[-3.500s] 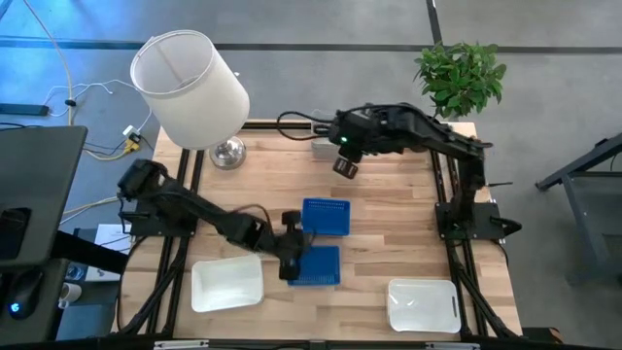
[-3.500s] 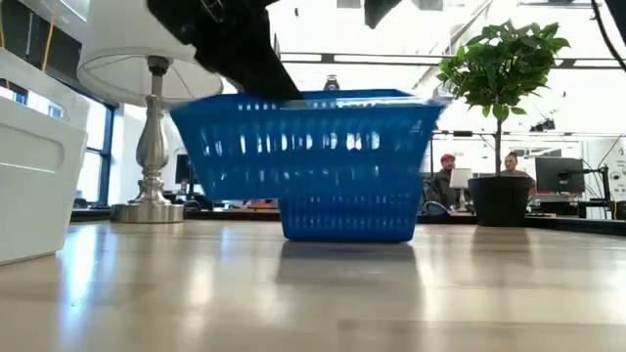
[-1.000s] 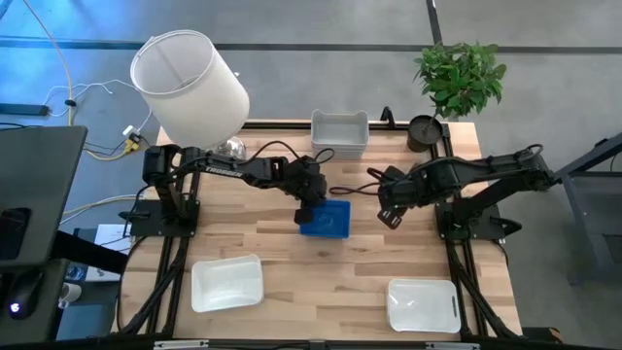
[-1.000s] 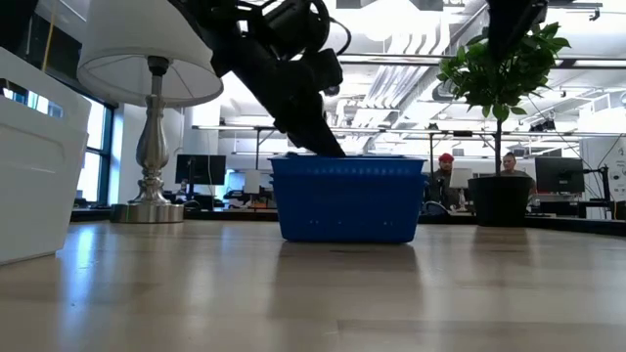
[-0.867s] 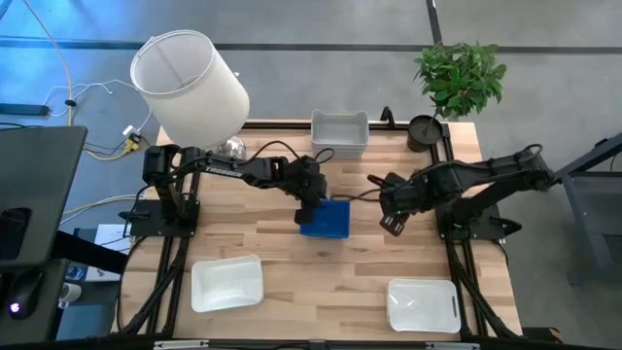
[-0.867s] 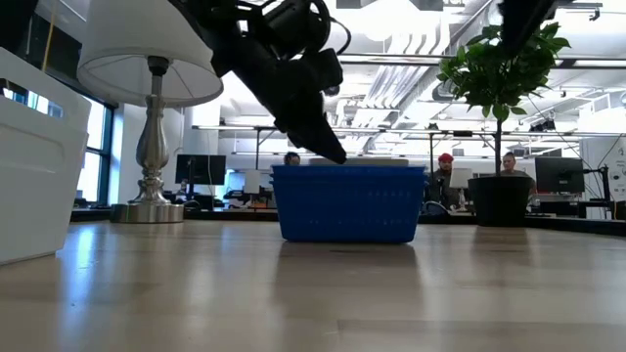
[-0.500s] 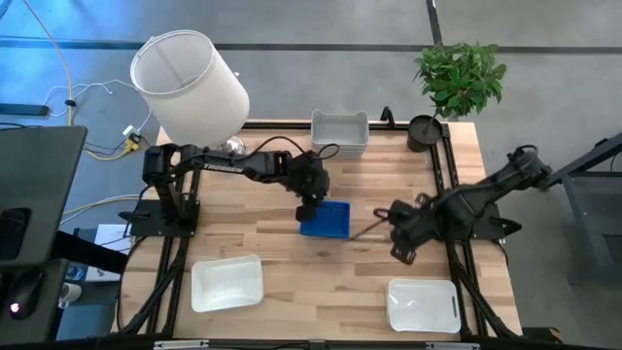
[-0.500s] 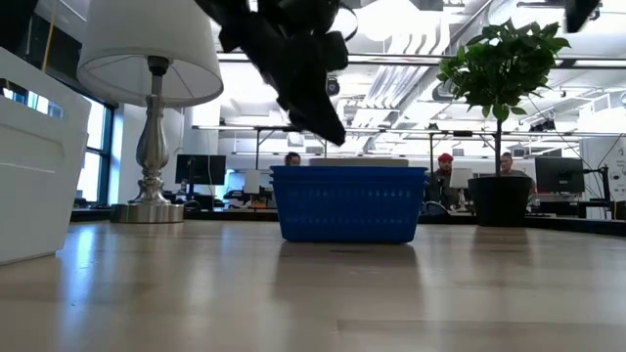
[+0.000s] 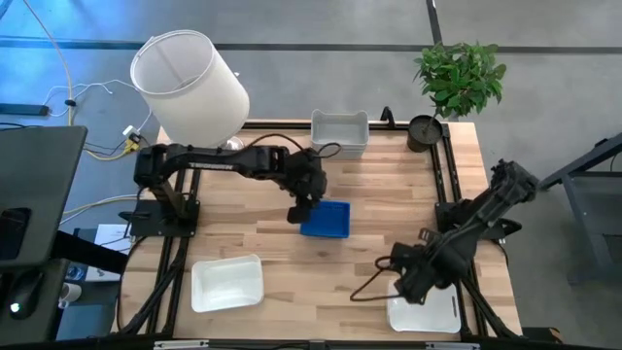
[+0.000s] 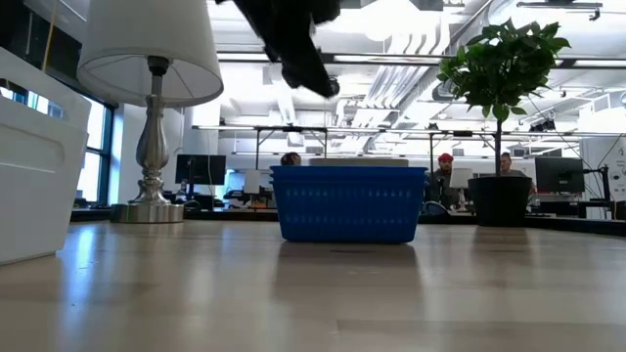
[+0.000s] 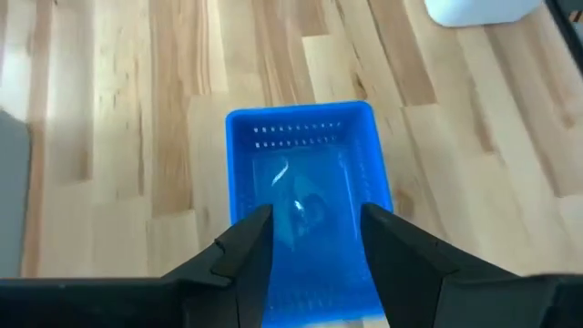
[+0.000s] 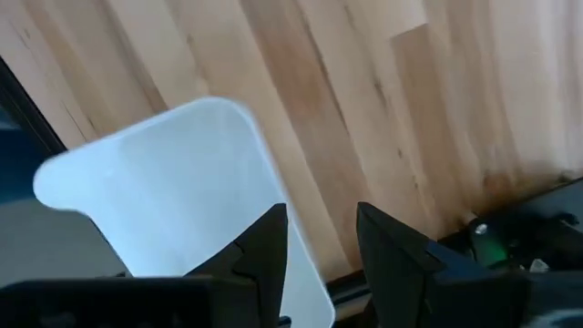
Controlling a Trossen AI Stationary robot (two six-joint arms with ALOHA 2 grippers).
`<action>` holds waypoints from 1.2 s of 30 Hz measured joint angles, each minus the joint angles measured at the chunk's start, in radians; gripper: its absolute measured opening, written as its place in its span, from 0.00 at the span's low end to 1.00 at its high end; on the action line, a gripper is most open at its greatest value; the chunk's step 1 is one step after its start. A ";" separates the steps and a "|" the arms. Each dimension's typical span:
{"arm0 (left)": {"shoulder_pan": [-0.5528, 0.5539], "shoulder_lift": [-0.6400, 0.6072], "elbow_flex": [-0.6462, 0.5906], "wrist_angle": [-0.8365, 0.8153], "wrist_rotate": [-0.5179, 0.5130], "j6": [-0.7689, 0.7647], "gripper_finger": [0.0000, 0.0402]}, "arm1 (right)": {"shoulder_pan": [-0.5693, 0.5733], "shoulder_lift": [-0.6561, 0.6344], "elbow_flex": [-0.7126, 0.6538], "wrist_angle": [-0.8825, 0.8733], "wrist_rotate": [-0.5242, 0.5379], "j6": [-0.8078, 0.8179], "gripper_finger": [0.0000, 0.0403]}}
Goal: Stack baskets by color
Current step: Stack the right white bin on the white bin
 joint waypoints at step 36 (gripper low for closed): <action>-0.143 -0.453 0.011 -0.274 -0.005 -0.111 0.38 | 0.034 0.315 0.000 0.114 -0.068 -0.158 0.29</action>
